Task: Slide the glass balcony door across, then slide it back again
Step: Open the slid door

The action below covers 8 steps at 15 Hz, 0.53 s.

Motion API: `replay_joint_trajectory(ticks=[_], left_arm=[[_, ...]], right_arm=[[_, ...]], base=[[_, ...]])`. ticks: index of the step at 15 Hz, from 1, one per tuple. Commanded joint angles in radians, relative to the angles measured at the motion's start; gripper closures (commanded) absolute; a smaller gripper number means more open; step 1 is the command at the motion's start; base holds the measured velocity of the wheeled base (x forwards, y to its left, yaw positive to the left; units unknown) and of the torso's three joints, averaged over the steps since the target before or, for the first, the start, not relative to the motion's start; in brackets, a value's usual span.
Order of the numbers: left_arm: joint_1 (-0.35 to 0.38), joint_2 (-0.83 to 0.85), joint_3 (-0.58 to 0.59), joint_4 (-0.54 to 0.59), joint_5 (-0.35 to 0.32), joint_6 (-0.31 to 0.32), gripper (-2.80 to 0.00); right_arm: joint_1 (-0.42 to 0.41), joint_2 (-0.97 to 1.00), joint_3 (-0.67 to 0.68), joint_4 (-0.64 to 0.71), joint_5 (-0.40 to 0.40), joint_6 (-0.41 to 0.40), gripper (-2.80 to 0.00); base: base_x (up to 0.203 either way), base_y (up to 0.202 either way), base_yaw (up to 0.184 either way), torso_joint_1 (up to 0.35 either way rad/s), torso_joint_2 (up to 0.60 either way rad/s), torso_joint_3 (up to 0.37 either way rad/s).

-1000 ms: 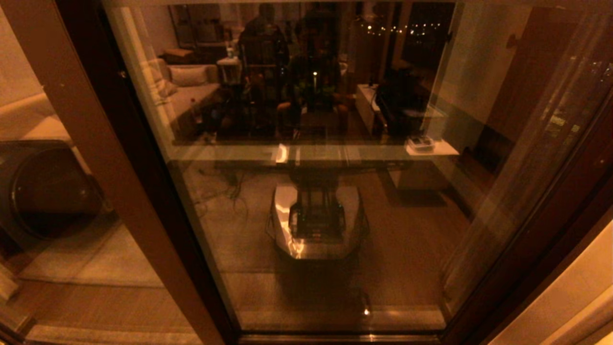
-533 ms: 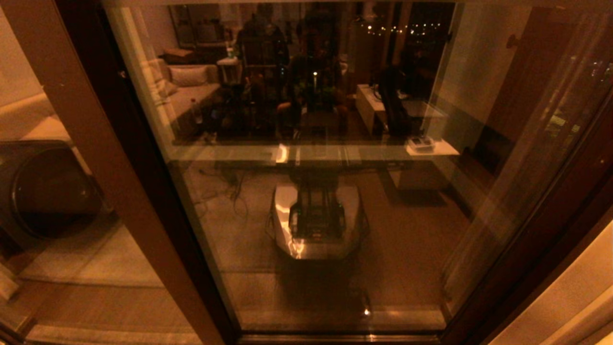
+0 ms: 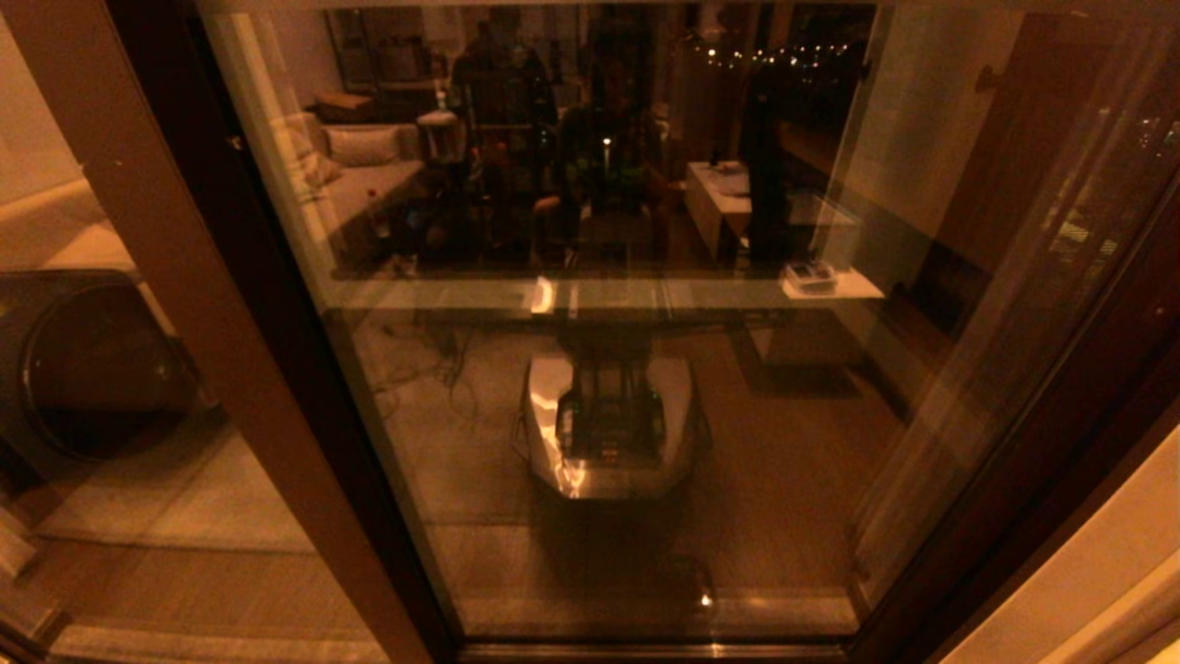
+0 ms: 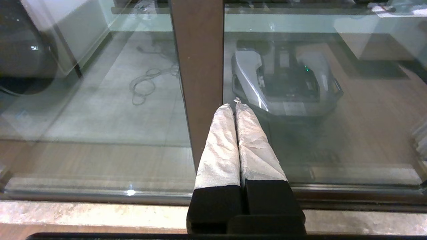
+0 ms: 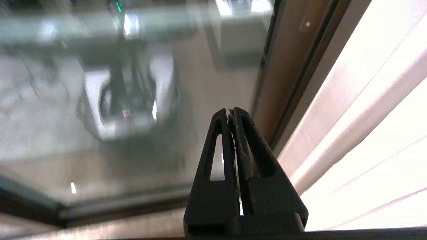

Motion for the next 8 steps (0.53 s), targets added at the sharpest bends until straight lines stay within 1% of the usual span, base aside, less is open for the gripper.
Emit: replay_joint_trajectory(ticks=[1,2,3,4,6,7,8], left_arm=[[0.000,-0.002,0.000,0.000,0.000,0.000,0.00],[0.000,-0.002,0.000,0.000,0.000,0.000,0.00],[0.000,-0.002,0.000,0.000,0.000,0.000,0.00],[0.000,-0.002,0.000,0.000,0.000,0.000,0.00],[0.000,-0.002,0.000,0.000,0.000,0.000,0.00],[0.000,-0.002,0.000,0.000,0.000,0.000,0.00],[0.000,-0.002,0.000,0.000,0.000,0.000,0.00]], right_arm=[[-0.015,0.202,-0.132,0.097,-0.001,-0.001,0.00],[-0.033,0.237,-0.151,0.112,0.006,-0.002,0.00],[-0.072,0.274,-0.174,0.117,0.024,-0.007,0.00],[-0.130,0.318,-0.201,0.119,0.055,-0.013,0.00],[-0.284,0.429,-0.274,0.120,0.117,-0.018,0.00],[-0.365,0.474,-0.311,0.119,0.171,-0.020,0.00],[-0.446,0.493,-0.335,0.119,0.265,-0.033,0.00]], base=[[0.000,0.000,0.000,0.000,0.00,0.000],[0.000,0.000,0.000,0.000,0.00,0.000],[0.000,0.000,0.000,0.000,0.00,0.000],[0.000,0.000,0.000,0.000,0.00,0.000],[0.000,0.000,0.000,0.000,0.00,0.000],[0.000,0.000,0.000,0.000,0.00,0.000],[0.000,0.000,0.000,0.000,0.00,0.000]])
